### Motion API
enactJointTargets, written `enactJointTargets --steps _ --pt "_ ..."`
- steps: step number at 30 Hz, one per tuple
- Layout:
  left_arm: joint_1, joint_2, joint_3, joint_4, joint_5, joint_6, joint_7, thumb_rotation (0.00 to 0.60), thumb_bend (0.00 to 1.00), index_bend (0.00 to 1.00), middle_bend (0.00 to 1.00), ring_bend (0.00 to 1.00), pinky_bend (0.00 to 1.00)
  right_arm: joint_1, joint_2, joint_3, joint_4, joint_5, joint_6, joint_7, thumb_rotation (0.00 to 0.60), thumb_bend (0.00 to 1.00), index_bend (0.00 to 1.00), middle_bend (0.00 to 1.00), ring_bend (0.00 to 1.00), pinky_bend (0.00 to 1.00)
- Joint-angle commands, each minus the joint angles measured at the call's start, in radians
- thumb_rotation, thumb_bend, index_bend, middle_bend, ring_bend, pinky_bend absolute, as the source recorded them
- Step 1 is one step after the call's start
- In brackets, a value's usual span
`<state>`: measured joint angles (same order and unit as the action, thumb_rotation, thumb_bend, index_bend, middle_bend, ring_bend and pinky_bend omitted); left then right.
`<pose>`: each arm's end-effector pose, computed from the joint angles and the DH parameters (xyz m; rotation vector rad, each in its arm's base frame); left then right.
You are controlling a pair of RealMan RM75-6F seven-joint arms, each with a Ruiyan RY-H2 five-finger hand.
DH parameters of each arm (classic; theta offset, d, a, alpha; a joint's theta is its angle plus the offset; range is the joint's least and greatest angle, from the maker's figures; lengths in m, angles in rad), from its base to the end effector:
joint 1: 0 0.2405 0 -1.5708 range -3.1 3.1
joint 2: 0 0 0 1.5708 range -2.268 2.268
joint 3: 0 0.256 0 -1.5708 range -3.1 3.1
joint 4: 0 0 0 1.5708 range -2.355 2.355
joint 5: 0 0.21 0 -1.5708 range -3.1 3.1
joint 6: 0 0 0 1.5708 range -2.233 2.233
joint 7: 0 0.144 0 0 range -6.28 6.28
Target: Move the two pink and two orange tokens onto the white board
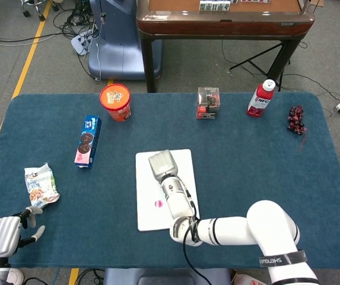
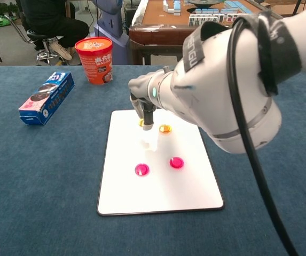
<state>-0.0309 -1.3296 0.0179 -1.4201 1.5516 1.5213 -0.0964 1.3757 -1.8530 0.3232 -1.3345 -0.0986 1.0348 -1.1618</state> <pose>-0.3302 0.1502 0.0996 -1.3746 -1.0282 -0.9593 0.0183 -0.3712 -0.1037 1.9844 -0.8013 0.4672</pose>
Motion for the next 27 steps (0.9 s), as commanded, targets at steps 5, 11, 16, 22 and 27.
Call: enactJointTargets --steps 5,11,16,22,27 --pt "0.003 -0.001 0.002 0.006 -0.002 0.000 -0.006 0.600 0.28 0.52 0.65 0.64 0.78 0.016 -0.034 0.014 0.054 0.009 -0.023 0.000 0.600 0.25 0.48 1.00 1.00 1.00" --pt "0.007 -0.004 0.005 0.012 -0.002 -0.001 -0.010 0.600 0.28 0.52 0.65 0.64 0.78 0.018 -0.056 0.022 0.092 0.005 -0.039 0.010 0.600 0.17 0.38 1.00 1.00 1.00" --pt "0.009 -0.009 0.008 0.020 -0.002 -0.004 -0.013 0.600 0.28 0.52 0.65 0.64 0.78 0.014 -0.057 0.028 0.097 -0.006 -0.044 0.021 0.600 0.05 0.29 1.00 1.00 1.00" --pt "0.009 -0.012 0.007 0.022 0.000 -0.003 -0.013 0.600 0.28 0.52 0.65 0.64 0.78 -0.004 -0.033 0.023 0.067 -0.023 -0.024 0.031 0.600 0.04 0.28 1.00 1.00 1.00" --pt "0.005 -0.009 0.004 0.017 0.002 -0.004 -0.009 0.600 0.28 0.52 0.65 0.64 0.78 -0.053 0.023 0.004 0.004 -0.055 0.006 0.063 0.600 0.07 0.28 1.00 1.00 1.00"
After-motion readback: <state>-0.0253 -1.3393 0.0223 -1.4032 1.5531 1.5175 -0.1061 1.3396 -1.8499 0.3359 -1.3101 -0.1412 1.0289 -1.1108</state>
